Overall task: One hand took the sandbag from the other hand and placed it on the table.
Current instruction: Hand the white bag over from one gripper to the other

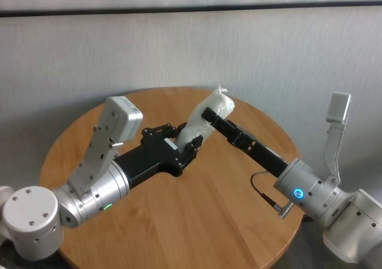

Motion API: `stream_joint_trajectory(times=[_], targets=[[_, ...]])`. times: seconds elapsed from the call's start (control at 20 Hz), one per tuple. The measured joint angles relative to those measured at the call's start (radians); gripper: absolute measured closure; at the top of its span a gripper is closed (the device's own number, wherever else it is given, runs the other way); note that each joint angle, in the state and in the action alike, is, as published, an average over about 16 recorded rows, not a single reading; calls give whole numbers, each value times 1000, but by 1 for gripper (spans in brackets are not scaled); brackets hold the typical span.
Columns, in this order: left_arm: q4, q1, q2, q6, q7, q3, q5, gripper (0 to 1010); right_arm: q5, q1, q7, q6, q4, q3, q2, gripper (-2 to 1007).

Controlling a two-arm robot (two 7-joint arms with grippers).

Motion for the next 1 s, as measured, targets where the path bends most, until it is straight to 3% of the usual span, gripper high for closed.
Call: stream_joint_trajectory(times=[0.55, 1.0], targets=[[0, 0, 0, 0, 0, 0, 0, 613, 24, 4, -3, -11, 6, -14, 1, 463], [0, 0, 0, 0, 0, 0, 0, 444, 40, 8, -16, -23, 7, -27, 8, 463]])
